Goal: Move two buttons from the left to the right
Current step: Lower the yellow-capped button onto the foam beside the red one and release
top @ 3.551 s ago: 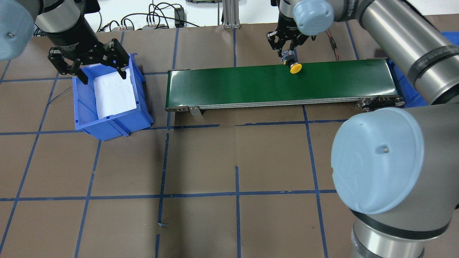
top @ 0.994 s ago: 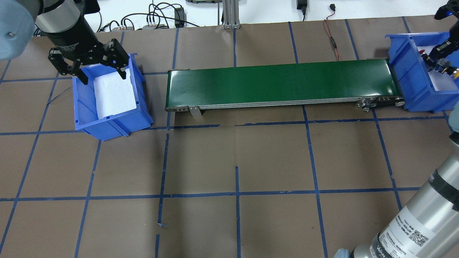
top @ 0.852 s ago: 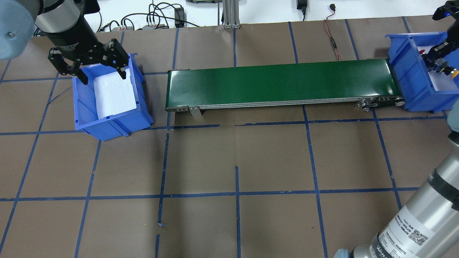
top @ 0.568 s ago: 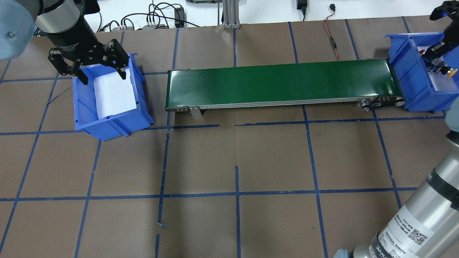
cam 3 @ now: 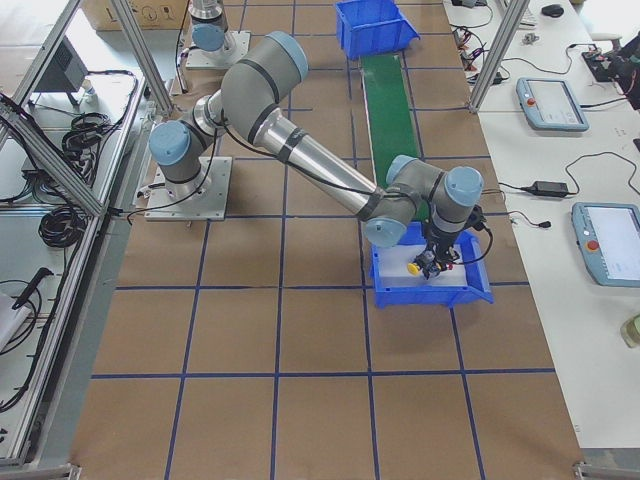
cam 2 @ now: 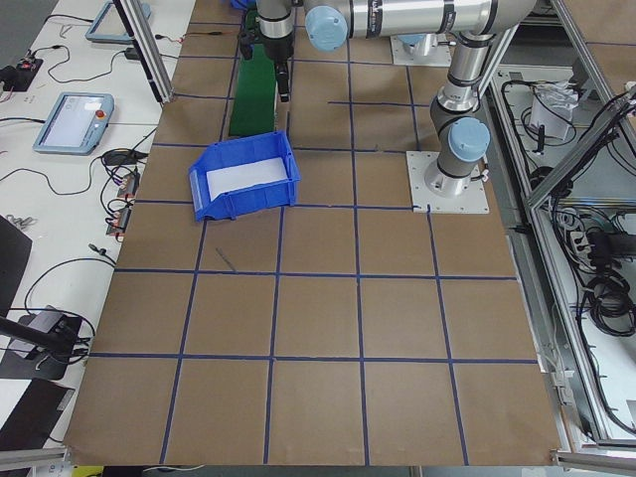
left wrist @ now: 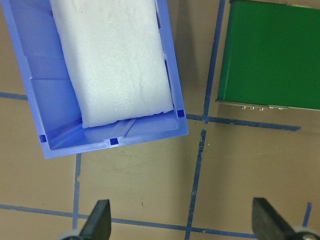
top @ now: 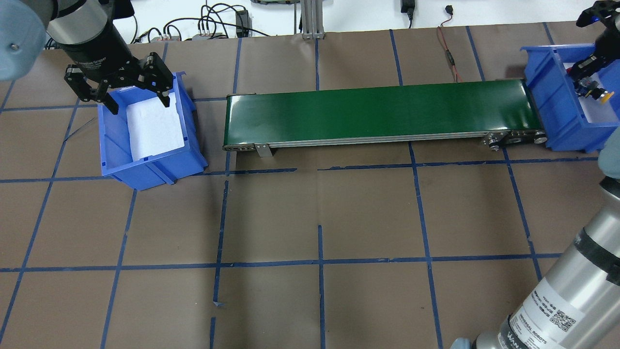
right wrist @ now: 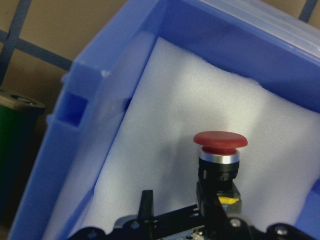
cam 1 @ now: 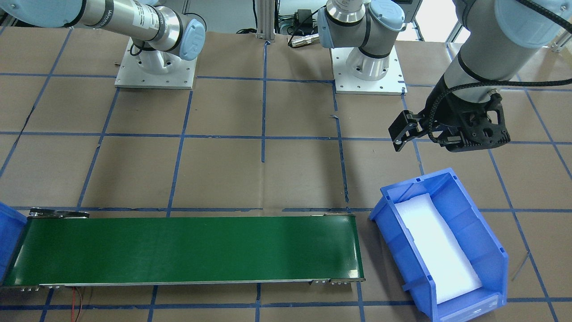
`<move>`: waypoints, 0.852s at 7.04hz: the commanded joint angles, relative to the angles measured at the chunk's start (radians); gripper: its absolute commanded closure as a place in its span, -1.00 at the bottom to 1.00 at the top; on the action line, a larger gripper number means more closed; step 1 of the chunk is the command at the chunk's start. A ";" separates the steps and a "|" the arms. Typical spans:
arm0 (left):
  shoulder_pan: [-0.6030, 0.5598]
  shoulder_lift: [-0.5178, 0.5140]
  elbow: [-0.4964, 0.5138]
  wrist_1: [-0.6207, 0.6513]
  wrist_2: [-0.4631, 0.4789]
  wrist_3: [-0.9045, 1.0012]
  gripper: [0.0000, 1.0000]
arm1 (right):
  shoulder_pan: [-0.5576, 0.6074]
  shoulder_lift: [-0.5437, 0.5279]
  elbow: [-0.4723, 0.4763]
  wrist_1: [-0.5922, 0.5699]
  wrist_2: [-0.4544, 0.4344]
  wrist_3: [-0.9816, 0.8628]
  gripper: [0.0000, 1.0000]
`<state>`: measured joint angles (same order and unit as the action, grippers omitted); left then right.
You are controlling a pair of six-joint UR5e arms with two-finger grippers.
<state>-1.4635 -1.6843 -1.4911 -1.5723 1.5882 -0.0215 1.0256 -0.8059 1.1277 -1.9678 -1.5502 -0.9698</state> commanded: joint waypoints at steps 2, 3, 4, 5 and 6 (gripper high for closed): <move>0.000 0.000 0.000 0.000 -0.001 0.000 -1.00 | 0.005 0.001 0.007 -0.008 0.001 -0.001 0.89; 0.000 -0.002 0.000 0.000 -0.001 0.000 -1.00 | 0.004 0.001 0.007 -0.008 0.001 -0.001 0.89; 0.000 -0.002 0.000 0.000 -0.001 0.000 -1.00 | 0.004 -0.002 0.003 -0.006 -0.001 -0.003 0.88; 0.000 -0.002 0.000 0.000 -0.001 0.000 -1.00 | 0.004 -0.007 0.000 -0.005 -0.002 -0.004 0.88; 0.000 -0.002 -0.001 0.000 -0.001 0.000 -1.00 | 0.004 -0.012 0.003 -0.002 -0.004 -0.006 0.89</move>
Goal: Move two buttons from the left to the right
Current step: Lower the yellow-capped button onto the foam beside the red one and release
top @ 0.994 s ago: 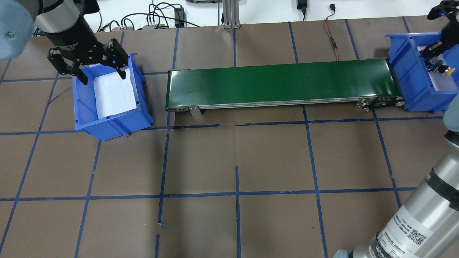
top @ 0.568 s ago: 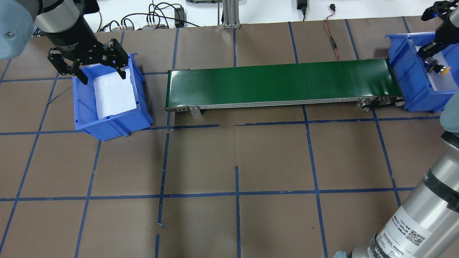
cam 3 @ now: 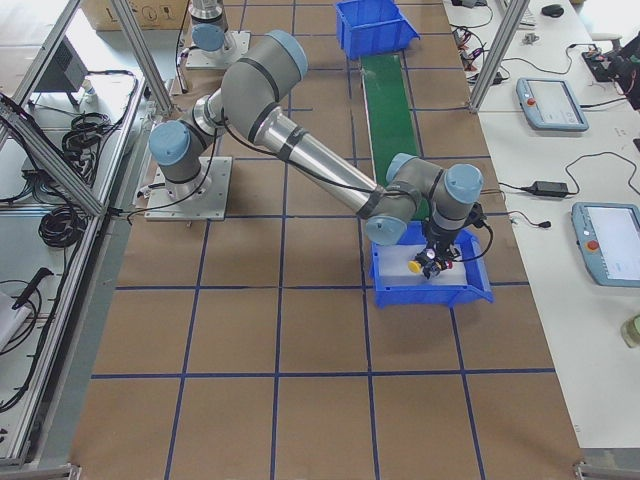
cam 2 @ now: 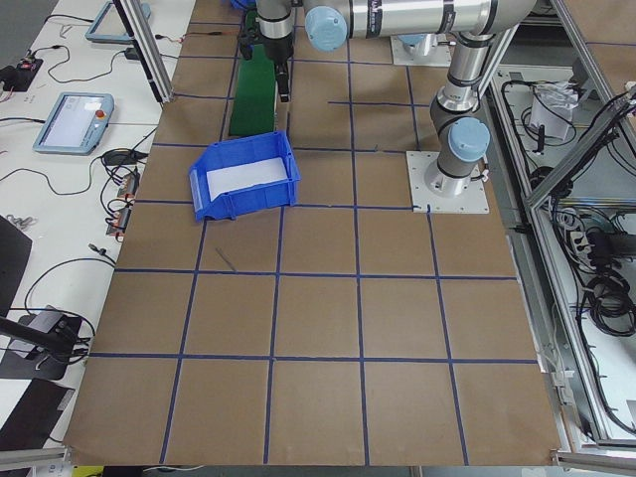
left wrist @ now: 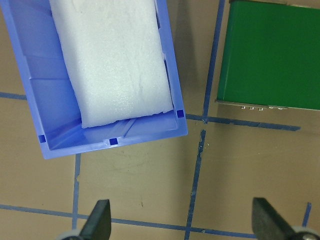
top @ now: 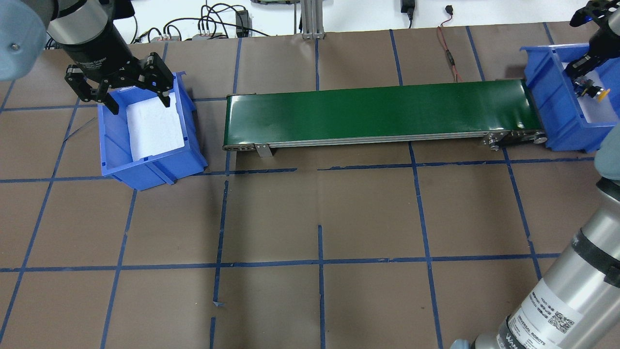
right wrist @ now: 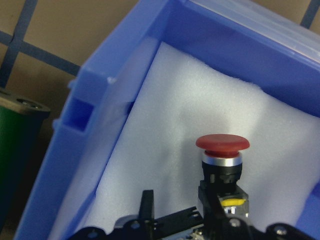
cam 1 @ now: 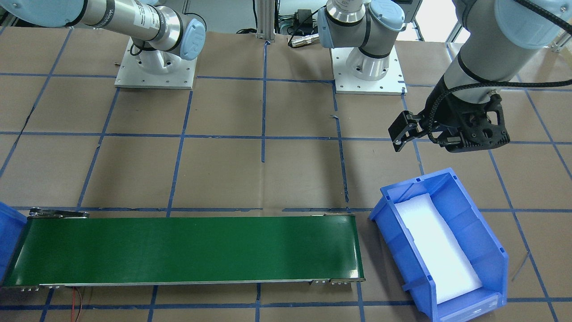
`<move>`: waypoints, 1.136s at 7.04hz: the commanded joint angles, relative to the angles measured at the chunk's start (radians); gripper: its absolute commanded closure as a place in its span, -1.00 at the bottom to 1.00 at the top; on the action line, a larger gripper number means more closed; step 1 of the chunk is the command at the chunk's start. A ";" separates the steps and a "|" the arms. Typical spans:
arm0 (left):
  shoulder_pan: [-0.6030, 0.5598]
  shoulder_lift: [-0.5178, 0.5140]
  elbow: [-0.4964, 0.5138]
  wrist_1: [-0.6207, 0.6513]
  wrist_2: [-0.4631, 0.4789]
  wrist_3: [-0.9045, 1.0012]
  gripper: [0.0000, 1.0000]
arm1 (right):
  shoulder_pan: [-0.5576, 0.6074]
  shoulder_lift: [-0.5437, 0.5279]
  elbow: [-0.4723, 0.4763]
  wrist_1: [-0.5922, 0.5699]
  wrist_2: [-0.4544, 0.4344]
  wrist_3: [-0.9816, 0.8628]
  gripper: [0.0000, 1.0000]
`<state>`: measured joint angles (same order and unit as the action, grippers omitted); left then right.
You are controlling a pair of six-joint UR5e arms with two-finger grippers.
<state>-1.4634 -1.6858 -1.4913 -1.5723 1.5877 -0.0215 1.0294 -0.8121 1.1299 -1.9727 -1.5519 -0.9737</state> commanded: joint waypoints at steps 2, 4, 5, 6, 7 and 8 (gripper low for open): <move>0.000 -0.002 0.000 0.000 0.000 0.000 -1.00 | -0.011 -0.009 0.008 0.017 -0.004 -0.005 0.89; -0.003 -0.005 0.002 0.000 0.002 -0.002 -1.00 | -0.025 -0.007 0.008 0.017 -0.002 -0.008 0.88; -0.003 -0.003 0.002 0.000 0.002 -0.002 -1.00 | -0.025 -0.007 0.010 0.017 -0.003 -0.008 0.88; -0.003 -0.003 0.002 0.000 0.002 -0.002 -1.00 | -0.025 -0.007 0.011 0.017 -0.004 -0.008 0.88; -0.003 -0.003 -0.003 0.000 0.000 -0.002 -1.00 | -0.025 -0.007 0.019 0.017 -0.004 -0.007 0.83; -0.003 -0.003 -0.001 0.000 0.000 -0.002 -1.00 | -0.025 -0.009 0.030 0.017 -0.005 0.000 0.27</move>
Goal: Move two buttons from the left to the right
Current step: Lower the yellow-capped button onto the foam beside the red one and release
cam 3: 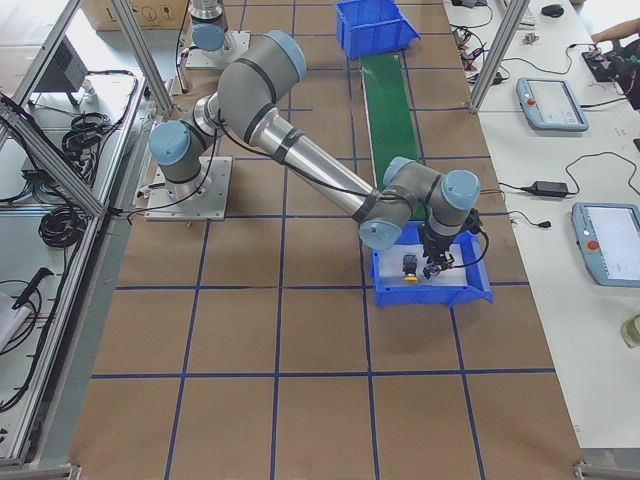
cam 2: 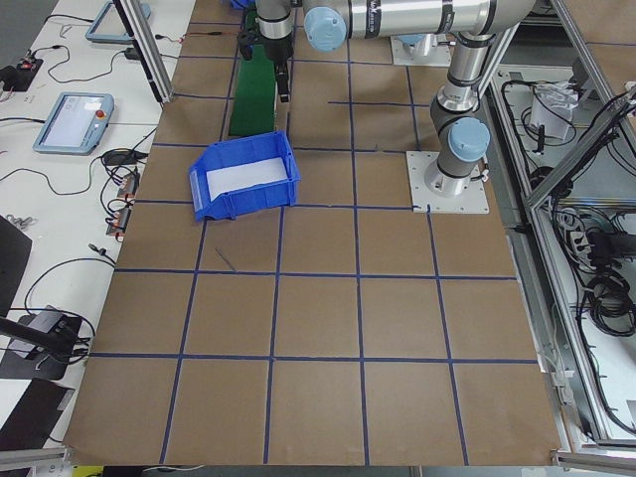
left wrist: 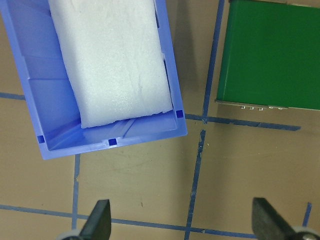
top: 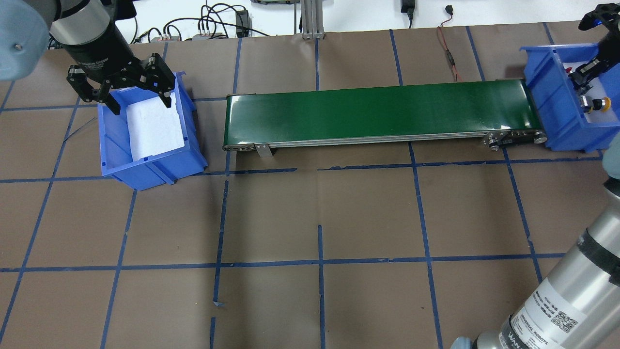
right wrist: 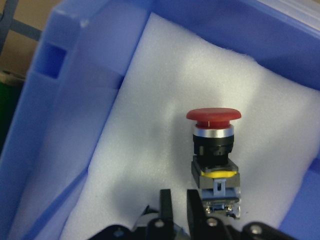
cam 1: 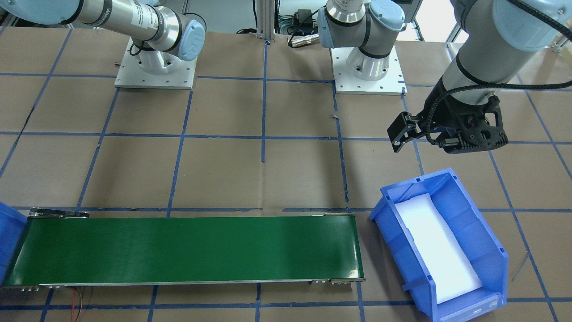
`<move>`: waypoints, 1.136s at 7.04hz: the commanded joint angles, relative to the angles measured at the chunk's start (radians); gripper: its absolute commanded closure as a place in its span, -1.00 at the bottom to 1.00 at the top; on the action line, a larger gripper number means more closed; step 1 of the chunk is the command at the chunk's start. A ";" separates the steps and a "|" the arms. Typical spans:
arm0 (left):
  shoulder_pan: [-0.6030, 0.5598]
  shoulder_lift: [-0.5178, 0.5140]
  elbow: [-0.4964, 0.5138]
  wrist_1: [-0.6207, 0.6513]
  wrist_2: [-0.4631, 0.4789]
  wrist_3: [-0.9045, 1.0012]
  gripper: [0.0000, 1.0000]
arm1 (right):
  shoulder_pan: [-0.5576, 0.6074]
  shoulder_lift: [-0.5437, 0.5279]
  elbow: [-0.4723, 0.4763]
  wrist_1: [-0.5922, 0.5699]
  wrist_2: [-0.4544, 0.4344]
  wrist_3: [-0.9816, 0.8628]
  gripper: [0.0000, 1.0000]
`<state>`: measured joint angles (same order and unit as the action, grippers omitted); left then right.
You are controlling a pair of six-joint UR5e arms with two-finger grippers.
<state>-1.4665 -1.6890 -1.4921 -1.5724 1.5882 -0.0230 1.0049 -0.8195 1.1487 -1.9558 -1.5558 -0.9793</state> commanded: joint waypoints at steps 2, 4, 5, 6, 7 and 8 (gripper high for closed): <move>0.000 0.000 0.000 0.000 -0.001 0.000 -1.00 | -0.002 -0.003 0.016 0.017 0.002 0.007 -0.99; 0.000 0.000 0.000 0.000 -0.001 0.000 -1.00 | -0.002 -0.016 -0.006 0.046 0.005 0.007 -0.99; 0.000 0.000 0.000 0.000 -0.001 0.000 -1.00 | -0.002 -0.045 -0.007 0.061 0.023 0.005 -0.99; 0.000 0.000 -0.002 0.000 -0.001 0.000 -1.00 | 0.000 -0.076 0.000 0.069 0.023 0.005 -0.99; 0.000 0.000 0.000 0.000 -0.001 0.000 -1.00 | 0.000 -0.102 0.003 0.086 0.023 -0.001 -1.00; 0.000 0.000 -0.002 0.000 -0.001 0.000 -1.00 | 0.001 -0.124 0.002 0.089 0.022 -0.004 -1.00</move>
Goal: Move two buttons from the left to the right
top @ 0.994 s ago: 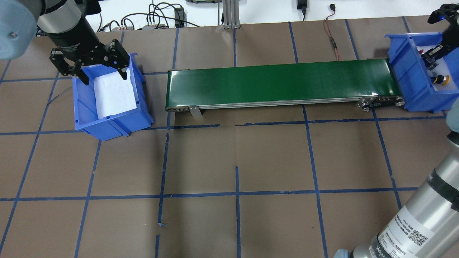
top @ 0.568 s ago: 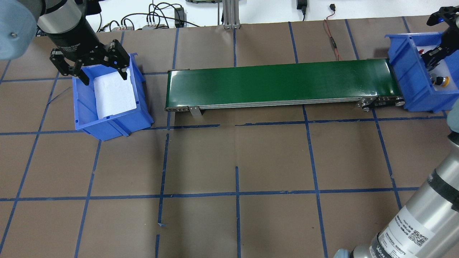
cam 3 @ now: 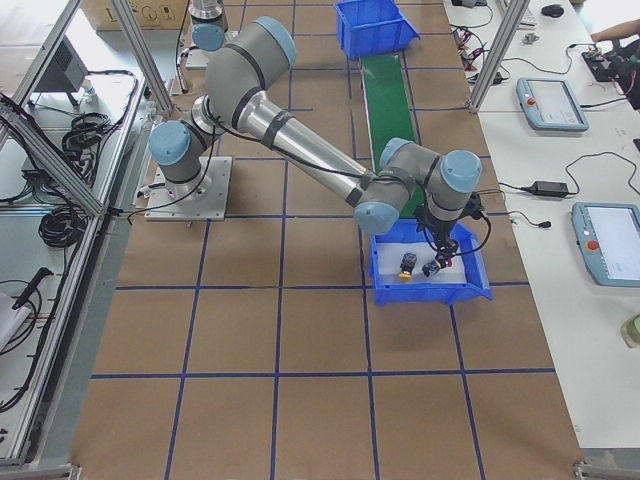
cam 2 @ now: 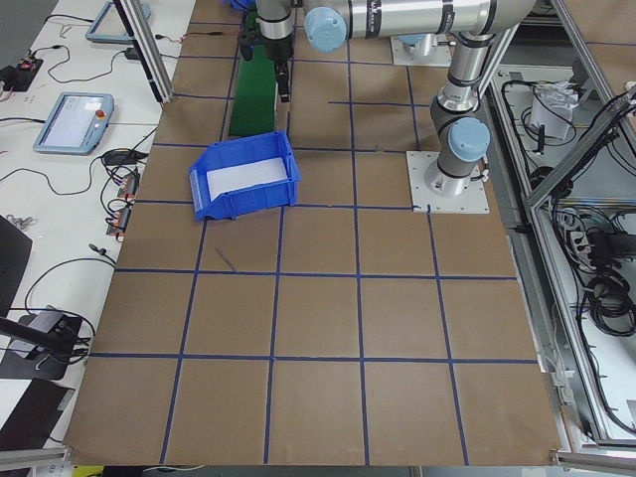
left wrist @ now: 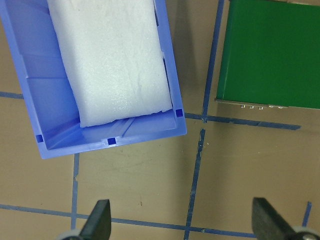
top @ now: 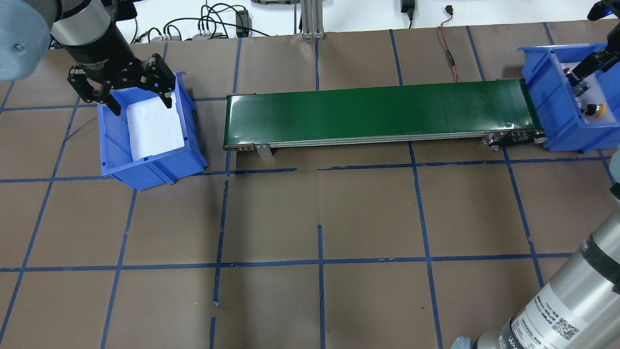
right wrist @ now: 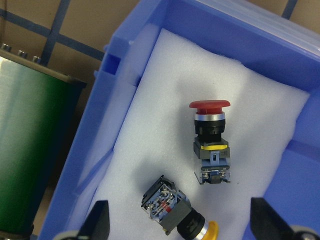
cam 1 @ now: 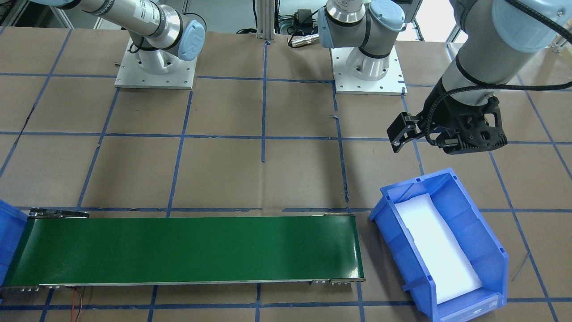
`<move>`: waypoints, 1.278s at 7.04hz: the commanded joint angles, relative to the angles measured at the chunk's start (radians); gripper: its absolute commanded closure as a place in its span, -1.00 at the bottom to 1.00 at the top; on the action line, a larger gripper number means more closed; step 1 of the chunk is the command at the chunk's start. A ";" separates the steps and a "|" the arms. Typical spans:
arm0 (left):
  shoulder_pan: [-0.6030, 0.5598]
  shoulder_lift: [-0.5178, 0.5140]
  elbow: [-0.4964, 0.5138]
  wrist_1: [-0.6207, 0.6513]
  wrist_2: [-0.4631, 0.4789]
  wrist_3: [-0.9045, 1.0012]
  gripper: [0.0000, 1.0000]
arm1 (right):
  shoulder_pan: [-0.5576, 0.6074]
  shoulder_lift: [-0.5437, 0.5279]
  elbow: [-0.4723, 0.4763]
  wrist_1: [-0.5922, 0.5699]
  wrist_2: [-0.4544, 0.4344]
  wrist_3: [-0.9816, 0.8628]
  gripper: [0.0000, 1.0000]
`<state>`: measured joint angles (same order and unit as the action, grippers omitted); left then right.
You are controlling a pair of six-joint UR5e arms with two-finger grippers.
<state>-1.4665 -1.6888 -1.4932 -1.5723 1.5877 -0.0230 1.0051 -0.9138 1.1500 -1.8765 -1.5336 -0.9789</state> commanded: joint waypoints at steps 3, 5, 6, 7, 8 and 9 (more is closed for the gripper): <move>0.000 0.001 -0.001 0.000 0.000 0.000 -1.00 | 0.064 -0.102 -0.006 0.071 0.001 -0.009 -1.00; 0.000 0.001 0.001 0.000 0.001 0.002 -1.00 | 0.235 -0.117 -0.006 0.065 0.016 0.193 -1.00; 0.000 0.001 -0.001 0.000 0.002 0.000 -1.00 | 0.316 -0.137 0.000 0.069 0.007 0.453 -1.00; 0.000 0.001 -0.001 -0.002 0.002 0.000 -1.00 | 0.395 -0.157 0.008 0.088 0.010 0.643 -1.00; 0.000 0.001 -0.001 -0.002 0.003 0.002 -1.00 | 0.470 -0.186 0.016 0.094 0.012 0.690 -1.00; 0.000 0.001 -0.001 -0.002 0.003 0.002 -1.00 | 0.524 -0.235 0.039 0.129 0.006 0.694 -1.00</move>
<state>-1.4665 -1.6874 -1.4940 -1.5736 1.5902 -0.0220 1.4476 -1.0979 1.1675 -1.7786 -1.5238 -0.3407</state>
